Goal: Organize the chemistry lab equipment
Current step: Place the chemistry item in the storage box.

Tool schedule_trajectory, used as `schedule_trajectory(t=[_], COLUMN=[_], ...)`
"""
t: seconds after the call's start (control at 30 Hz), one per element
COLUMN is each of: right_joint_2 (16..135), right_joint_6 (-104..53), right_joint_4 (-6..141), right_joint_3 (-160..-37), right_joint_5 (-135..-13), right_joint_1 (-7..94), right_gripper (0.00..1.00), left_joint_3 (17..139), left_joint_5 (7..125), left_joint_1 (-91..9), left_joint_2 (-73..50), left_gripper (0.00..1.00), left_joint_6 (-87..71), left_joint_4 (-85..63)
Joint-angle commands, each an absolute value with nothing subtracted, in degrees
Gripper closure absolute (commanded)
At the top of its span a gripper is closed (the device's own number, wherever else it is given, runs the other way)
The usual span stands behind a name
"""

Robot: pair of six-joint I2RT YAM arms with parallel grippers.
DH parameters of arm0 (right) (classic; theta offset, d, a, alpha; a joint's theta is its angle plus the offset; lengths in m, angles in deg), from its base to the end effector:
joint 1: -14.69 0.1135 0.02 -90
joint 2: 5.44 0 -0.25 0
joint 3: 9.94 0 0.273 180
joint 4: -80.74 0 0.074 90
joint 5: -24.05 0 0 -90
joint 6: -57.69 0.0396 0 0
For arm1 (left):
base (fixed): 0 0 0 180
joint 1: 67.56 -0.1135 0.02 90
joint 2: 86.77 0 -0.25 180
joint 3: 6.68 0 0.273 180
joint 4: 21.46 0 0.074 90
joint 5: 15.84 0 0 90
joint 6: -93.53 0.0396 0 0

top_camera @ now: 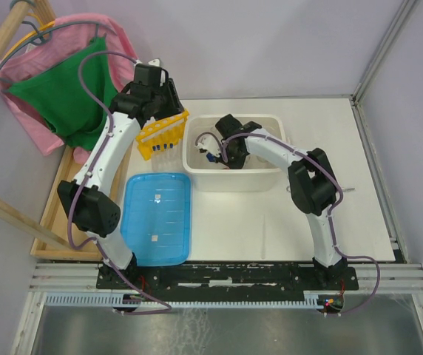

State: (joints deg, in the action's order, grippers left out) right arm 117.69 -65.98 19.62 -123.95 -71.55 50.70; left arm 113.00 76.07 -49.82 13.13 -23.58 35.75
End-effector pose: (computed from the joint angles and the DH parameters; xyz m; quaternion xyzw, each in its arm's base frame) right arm 0.3735 0.2762 0.1729 -0.5690 0.8028 0.0516 0.1704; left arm 0.3910 -0.1237 0.3831 -0.0806 0.8929 -0.1551 0.4150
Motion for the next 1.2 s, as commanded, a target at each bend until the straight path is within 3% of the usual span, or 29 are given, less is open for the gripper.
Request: schedule_trajectory(t=[0.0, 0.67, 1.0, 1.17], right_joint_2=[118.8, 119.8, 110.8, 106.1], right_joint_6=[-64.6, -60.5, -59.6, -60.0], right_joint_4=[21.2, 21.2, 17.5, 13.5], right_joint_3=[-123.5, -123.8, -125.4, -127.1], right_joint_5=[-72.4, -69.1, -67.6, -67.6], right_joint_1=[50.9, 50.9, 50.9, 50.9], right_gripper=[0.91, 0.65, 0.5, 0.48], left_joint_3=[115.0, 114.2, 113.8, 113.3], left_joint_5=[75.9, 74.5, 74.3, 73.4], left_joint_1=[-50.1, -50.2, -50.1, -50.1], left_joint_2=[13.6, 13.4, 12.8, 12.7], left_gripper=[0.48, 0.48, 0.48, 0.48], left_joint_6=[-21.7, -21.6, -21.7, -22.2], left_joint_4=[35.3, 35.7, 35.6, 35.2])
